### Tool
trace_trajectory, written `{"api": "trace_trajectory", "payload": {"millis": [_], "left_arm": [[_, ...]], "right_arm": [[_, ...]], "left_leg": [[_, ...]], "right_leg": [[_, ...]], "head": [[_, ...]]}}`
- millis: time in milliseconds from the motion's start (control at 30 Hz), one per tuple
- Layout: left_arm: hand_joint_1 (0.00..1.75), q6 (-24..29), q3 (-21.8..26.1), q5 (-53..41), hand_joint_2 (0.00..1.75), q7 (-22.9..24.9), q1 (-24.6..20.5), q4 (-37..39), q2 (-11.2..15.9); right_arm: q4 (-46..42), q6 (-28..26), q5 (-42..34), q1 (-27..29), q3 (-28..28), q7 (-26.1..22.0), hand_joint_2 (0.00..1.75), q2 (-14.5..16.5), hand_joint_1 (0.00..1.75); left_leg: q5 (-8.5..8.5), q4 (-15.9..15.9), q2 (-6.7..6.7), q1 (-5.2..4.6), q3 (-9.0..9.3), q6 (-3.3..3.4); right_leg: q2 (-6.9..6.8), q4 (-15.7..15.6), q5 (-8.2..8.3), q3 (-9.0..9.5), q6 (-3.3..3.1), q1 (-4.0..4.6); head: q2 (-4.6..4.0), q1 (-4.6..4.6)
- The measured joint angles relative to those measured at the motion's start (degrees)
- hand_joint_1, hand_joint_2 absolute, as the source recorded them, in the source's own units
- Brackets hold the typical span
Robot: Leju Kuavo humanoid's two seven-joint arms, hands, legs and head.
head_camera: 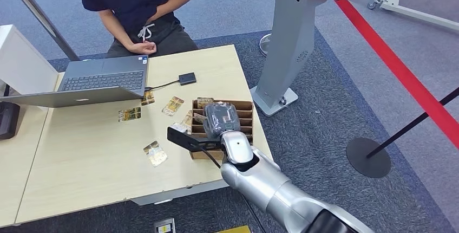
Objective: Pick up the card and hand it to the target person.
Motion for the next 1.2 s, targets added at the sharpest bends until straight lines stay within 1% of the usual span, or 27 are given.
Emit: {"api": "trace_trajectory", "payload": {"millis": [267, 400, 567, 667, 767, 867, 1000, 1033, 1067, 1133, 1167, 1200], "left_arm": [[0.0, -0.27, 0.0, 0.36, 0.0, 0.32, 0.06, 0.0, 0.01], [0.0, -0.42, 0.0, 0.39, 0.0, 0.32, 0.08, 0.0, 0.04], [0.0, -0.75, 0.0, -0.03, 0.0, -0.2, 0.07, 0.0, 0.08], [0.0, -1.05, 0.0, -0.51, 0.0, -0.56, 0.05, 0.0, 0.09], [0.0, -1.21, 0.0, -0.96, 0.0, -0.68, 0.0, 0.0, 0.09], [0.0, -1.34, 0.0, -1.54, 0.0, -0.68, -0.03, 0.0, 0.09], [0.0, -1.57, -0.01, -2.04, 0.0, -0.61, -0.11, 0.0, 0.09], [0.0, -1.67, -0.02, -2.2, 0.0, -0.59, -0.13, 0.0, 0.09], [0.0, -1.77, -0.02, -2.37, 0.0, -0.57, -0.14, 0.0, 0.09], [0.0, -1.91, -0.03, -2.64, 0.0, -0.58, -0.16, 0.0, 0.09], [0.0, -1.99, -0.04, -2.76, 0.0, -0.58, -0.17, 0.0, 0.09], [0.0, -2.06, -0.05, -2.88, 0.0, -0.59, -0.18, 0.0, 0.08]], "right_arm": [[-13.17, 1.0, -3.13, 1.43, -2.13, 1.4, 1.75, -3.63, 1.34], [-20.22, 1.79, -4.9, 2.37, -3.48, 1.7, 1.75, -5.55, 1.38], [-24.92, 3.28, -9.83, 2.6, -4.69, -0.33, 1.75, -6.74, 1.44], [-25.25, 4.13, -12.93, 2.1, -5.13, -2.7, 1.75, -6.77, 1.43], [-24.1, 4.99, -16.03, 0.75, -5.11, -5.88, 1.75, -6.12, 1.41], [-21.88, 5.75, -18.12, -0.78, -4.98, -8.26, 1.75, -4.8, 1.37], [-18.51, 6.57, -18.83, -2.95, -4.58, -10.0, 1.75, -2.45, 1.35], [-17.53, 6.82, -18.83, -3.48, -4.44, -10.22, 1.75, -1.8, 1.29], [-16.53, 7.06, -18.83, -3.98, -4.26, -10.4, 1.75, -1.14, 1.04], [-14.45, 7.41, -19.07, -4.87, -3.88, -10.87, 1.75, 0.22, 0.38], [-13.34, 7.55, -19.51, -5.32, -3.71, -11.2, 1.75, 0.94, 0.1], [-12.21, 7.64, -20.24, -5.77, -3.52, -11.52, 1.75, 1.64, 0.0]], "left_leg": [[0.0, 0.01, 0.01, -0.01, 0.01, 0.0], [0.0, 0.01, 0.0, 0.0, 0.01, 0.0], [0.0, 0.0, 0.0, 0.0, 0.0, 0.0], [0.0, 0.0, 0.0, 0.0, -0.01, 0.0], [0.0, 0.0, 0.0, 0.0, -0.01, 0.0], [0.0, 0.0, -0.02, 0.0, -0.02, 0.0], [0.0, -0.01, -0.02, 0.01, -0.03, 0.0], [0.0, -0.01, -0.02, 0.01, -0.03, 0.0], [0.0, -0.01, -0.02, 0.01, -0.04, 0.0], [0.0, -0.01, -0.02, 0.01, -0.04, 0.0], [0.0, -0.01, -0.02, 0.01, -0.04, 0.0], [0.0, -0.02, -0.02, 0.01, -0.04, 0.0]], "right_leg": [[0.0, -0.01, 0.0, 0.0, 0.0, 0.0], [0.0, 0.0, 0.0, 0.0, 0.0, 0.0], [0.0, 0.0, 0.0, 0.01, 0.0, 0.0], [0.0, 0.02, 0.0, 0.02, 0.0, 0.0], [0.0, 0.03, 0.0, 0.02, 0.0, 0.0], [0.0, 0.04, 0.0, 0.02, 0.0, 0.0], [0.0, 0.05, 0.0, 0.01, 0.0, 0.0], [0.0, 0.05, 0.0, 0.01, 0.0, 0.0], [0.0, 0.05, 0.0, 0.01, 0.0, 0.0], [0.0, 0.05, 0.0, 0.01, 0.0, 0.0], [0.0, 0.05, 0.0, 0.01, 0.0, 0.0], [0.0, 0.05, 0.0, 0.01, 0.0, 0.0]], "head": [[0.0, 0.0], [0.0, 0.01], [0.0, -0.01], [0.0, 0.0], [0.0, 0.0], [0.0, 0.01], [0.0, 0.0], [0.0, 0.0], [0.0, 0.0], [0.0, 0.0], [0.0, 0.0], [0.0, 0.0]]}}
